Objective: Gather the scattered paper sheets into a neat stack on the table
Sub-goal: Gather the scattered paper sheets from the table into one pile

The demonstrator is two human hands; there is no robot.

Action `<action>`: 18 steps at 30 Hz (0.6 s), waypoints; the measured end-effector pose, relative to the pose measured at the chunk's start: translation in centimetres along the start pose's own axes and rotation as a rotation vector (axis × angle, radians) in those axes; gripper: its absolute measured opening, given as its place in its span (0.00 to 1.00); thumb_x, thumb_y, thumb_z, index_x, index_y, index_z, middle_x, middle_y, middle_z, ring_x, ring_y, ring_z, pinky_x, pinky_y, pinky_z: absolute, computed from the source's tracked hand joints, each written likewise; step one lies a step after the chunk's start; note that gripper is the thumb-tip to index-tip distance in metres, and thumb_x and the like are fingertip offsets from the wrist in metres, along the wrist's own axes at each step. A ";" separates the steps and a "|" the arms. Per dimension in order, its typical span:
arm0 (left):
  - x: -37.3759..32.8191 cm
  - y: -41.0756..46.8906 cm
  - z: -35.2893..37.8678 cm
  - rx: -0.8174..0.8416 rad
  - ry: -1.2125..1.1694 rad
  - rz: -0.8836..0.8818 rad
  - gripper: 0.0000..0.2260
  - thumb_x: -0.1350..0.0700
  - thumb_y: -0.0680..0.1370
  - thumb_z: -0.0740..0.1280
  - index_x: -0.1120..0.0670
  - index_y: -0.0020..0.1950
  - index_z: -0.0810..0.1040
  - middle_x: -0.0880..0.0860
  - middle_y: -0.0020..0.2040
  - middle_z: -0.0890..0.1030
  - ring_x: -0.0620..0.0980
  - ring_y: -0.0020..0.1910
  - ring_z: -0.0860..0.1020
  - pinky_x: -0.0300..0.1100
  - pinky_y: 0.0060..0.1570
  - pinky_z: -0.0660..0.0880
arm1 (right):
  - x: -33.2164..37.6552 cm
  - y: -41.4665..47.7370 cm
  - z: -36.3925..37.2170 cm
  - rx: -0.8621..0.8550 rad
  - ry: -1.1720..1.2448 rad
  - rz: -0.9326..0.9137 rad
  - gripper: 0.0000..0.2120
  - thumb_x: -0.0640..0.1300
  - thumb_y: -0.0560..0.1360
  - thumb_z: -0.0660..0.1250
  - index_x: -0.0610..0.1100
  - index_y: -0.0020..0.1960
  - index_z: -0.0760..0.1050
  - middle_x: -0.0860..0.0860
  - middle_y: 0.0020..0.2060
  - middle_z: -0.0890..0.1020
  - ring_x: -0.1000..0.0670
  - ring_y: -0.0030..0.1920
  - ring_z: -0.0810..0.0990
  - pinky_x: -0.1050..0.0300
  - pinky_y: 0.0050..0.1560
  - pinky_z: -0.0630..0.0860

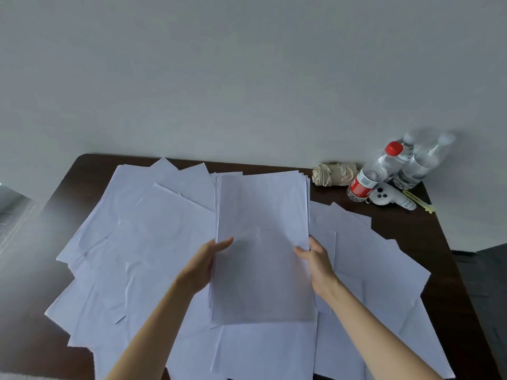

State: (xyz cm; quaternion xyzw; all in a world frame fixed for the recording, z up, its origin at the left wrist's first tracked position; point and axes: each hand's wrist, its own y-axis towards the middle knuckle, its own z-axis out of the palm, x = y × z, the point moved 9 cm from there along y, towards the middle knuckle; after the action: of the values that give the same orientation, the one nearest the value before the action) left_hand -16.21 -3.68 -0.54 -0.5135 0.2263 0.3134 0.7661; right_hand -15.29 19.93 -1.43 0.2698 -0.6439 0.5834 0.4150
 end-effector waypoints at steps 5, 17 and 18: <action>1.2 -2.0 -3.2 -0.110 -0.053 -0.072 0.11 0.57 0.78 0.67 0.61 0.56 0.82 0.58 0.50 0.85 0.52 0.43 0.85 0.43 0.42 0.82 | 1.4 0.0 4.3 0.120 -0.087 -0.061 0.15 0.30 0.74 0.62 0.48 0.50 0.80 0.51 0.46 0.84 0.51 0.46 0.81 0.58 0.48 0.75; -3.2 -3.1 -20.7 -0.444 0.025 0.050 0.03 0.61 0.77 0.68 0.57 0.49 0.81 0.55 0.43 0.84 0.50 0.38 0.82 0.43 0.41 0.78 | 3.1 4.0 20.6 0.183 -0.512 -0.212 0.08 0.38 0.69 0.61 0.38 0.47 0.74 0.43 0.40 0.79 0.50 0.39 0.72 0.56 0.40 0.68; -3.3 -3.0 -21.8 -0.464 0.019 0.036 0.02 0.61 0.78 0.68 0.57 0.48 0.80 0.54 0.41 0.84 0.51 0.37 0.81 0.44 0.40 0.78 | 3.1 4.8 21.9 0.170 -0.560 -0.218 0.09 0.40 0.67 0.61 0.38 0.46 0.72 0.43 0.38 0.77 0.50 0.37 0.70 0.56 0.39 0.67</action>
State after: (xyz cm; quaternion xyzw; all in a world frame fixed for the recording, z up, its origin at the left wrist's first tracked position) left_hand -16.92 -25.61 -4.48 -0.6746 0.1645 0.3660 0.6196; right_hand -25.67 -0.13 -0.76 0.5212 -0.6493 0.4903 0.2576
